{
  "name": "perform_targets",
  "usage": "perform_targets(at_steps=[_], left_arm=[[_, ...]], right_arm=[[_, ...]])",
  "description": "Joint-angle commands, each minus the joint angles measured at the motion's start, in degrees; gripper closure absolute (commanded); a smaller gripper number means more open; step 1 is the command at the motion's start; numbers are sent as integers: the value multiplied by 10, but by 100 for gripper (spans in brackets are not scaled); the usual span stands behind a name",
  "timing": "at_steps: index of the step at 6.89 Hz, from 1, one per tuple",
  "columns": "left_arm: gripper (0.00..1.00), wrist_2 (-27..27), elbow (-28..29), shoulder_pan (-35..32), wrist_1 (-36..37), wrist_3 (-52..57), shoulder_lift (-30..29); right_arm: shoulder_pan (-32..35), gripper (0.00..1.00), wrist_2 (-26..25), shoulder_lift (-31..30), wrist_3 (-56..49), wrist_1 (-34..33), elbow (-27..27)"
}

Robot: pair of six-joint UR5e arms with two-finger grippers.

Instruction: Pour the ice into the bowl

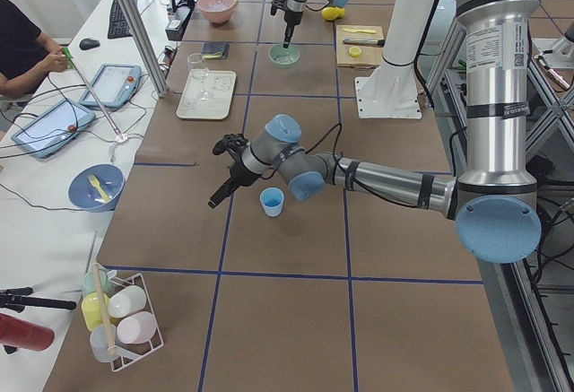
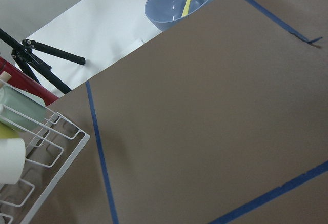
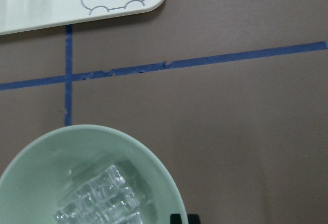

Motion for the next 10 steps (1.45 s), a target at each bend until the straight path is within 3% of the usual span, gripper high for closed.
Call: perform_targets(at_steps=[1,2,5,7,8,9,10], left_arm=[[0,-95,-7,-39,109,42,-38],[0,-141,-2,-76,121,87,-42],[0,-145,6,-89,121,104,-41],[0,-146,6,-90,120,104,-40],[0,-146,9,-89,120,104,-40],[0,-147,8,-90,120,104,-40],[0,-148,8,-95,118,105,-40]], right_arm=[[43,100,12,-58,-68,2,3],[63,100,18,-88,-75,28,1],[173,100,138,-256,-165,227,-44],[222,100,193,-259,-190,237,-96],[226,100,196,-261,-190,238,-107],[230,36,199,-260,-190,238,-118],[236,0,204,-258,-194,239,-117]])
